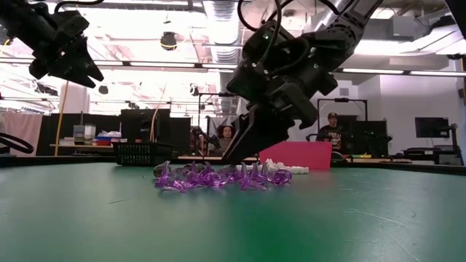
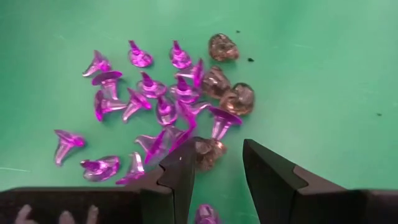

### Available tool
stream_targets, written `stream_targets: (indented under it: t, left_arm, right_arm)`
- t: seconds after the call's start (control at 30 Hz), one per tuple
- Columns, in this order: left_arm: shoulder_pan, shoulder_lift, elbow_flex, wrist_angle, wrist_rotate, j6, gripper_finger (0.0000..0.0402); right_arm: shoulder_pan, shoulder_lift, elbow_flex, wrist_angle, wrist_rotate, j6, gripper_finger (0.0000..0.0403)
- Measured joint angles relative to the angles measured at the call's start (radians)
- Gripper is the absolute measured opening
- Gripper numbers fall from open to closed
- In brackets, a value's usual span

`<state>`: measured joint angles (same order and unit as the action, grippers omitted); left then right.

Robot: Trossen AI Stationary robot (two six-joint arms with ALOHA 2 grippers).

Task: Sort Halloween decoration
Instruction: Put the brown skull toy into the black bin

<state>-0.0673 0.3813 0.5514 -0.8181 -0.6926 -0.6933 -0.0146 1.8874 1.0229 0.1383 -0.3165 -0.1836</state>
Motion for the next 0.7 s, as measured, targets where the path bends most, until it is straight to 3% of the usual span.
stream_targets:
  t: [0.4,0.7]
  left_arm:
    - [0.0,0.0,0.0,0.0,0.001,-0.002,0.0183]
    - [0.0,0.0,0.0,0.0,0.012,-0.011,0.0183]
  right_arm:
    - [0.007,0.007,-0.001,0.016,-0.019,-0.008,0.0166]
    - [0.006,0.063,0.003,0.048,-0.077,0.085,0.018]
